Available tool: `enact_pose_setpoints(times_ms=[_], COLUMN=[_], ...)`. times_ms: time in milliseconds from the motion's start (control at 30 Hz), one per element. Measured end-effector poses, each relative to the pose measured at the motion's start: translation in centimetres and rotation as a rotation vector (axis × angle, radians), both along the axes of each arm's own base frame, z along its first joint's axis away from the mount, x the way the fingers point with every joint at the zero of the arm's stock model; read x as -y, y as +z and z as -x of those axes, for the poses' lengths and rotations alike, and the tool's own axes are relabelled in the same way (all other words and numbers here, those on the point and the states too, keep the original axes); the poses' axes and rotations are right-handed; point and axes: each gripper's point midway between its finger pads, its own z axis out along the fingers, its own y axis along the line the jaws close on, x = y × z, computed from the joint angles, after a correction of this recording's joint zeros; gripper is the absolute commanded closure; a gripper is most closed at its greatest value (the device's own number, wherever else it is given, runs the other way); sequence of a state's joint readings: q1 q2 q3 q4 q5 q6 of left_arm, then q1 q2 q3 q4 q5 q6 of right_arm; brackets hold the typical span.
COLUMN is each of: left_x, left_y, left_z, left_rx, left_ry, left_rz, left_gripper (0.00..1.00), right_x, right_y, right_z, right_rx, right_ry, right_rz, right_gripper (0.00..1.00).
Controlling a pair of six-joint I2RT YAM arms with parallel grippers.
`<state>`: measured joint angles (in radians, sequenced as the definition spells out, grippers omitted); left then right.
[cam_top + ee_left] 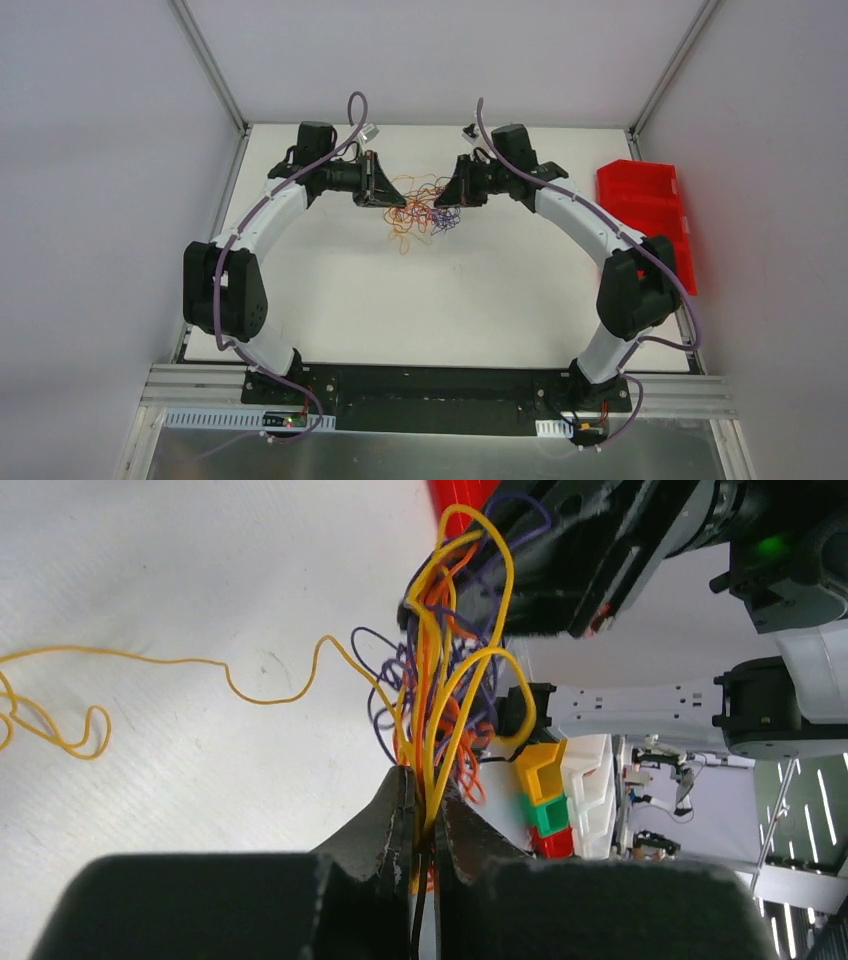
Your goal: Untangle the cables
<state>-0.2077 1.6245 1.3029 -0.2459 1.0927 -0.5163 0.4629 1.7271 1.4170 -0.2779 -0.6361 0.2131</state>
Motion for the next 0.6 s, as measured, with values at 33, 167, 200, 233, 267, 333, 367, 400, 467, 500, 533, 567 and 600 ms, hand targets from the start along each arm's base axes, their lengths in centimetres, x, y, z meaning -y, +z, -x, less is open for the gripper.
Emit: enact_pose_setpoints(times_ms=[33,167,200,233,267,333,367,400,467,500,533,567,600], left_x=[-0.3,-2.8,-3.7,-4.4,-5.3,-7.5,-8.7,-9.9,-13.3,-14.5,-15.7,-16.5,-17.1], left_y=[0.0,1.4,2.0,2.4,2.8,3.5,3.7,4.0,4.8,5.1,5.5,5.8,6.0], left_z=[0.2,0.6,0.6,0.7,0.8,1.1,1.2,1.2,0.8,0.6,0.5,0.5,0.6], left_rx=[-0.003,0.026,0.049,0.062,0.073,0.082,0.084,0.085,0.118,0.141,0.171,0.196,0.217], left_ry=[0.007,0.061,0.079,0.093,0.112,0.159,0.188,0.219,0.321,0.358,0.396,0.419,0.437], left_rz=[0.0,0.001,-0.001,-0.004,-0.007,-0.017,-0.027,-0.04,-0.106,-0.137,-0.182,-0.219,-0.256], left_gripper=[1.0,1.0,1.0,1.0,1.0,1.0,1.0,1.0,1.0,1.0,1.0,1.0,1.0], right_x=[0.2,2.2,2.3,2.5,2.9,4.5,6.0,8.5,16.0,18.7,21.7,24.5,25.9], right_y=[0.1,-0.3,-0.3,-0.6,-0.9,-1.7,-2.3,-3.2,-5.1,-5.8,-6.3,-6.8,-7.0], right_z=[-0.2,-1.1,-1.2,-1.4,-1.6,-2.7,-3.4,-4.6,-7.1,-7.6,-8.0,-8.1,-8.1], right_rx=[0.025,0.095,0.106,0.123,0.138,0.161,0.163,0.165,0.128,0.109,0.086,0.059,0.047], right_ry=[-0.005,-0.049,-0.046,-0.045,-0.048,-0.083,-0.117,-0.181,-0.359,-0.42,-0.486,-0.542,-0.569], right_rz=[0.015,0.102,0.11,0.126,0.145,0.198,0.233,0.297,0.423,0.463,0.504,0.539,0.557], right_gripper=[1.0,1.0,1.0,1.0,1.0,1.0,1.0,1.0,1.0,1.0,1.0,1.0,1.0])
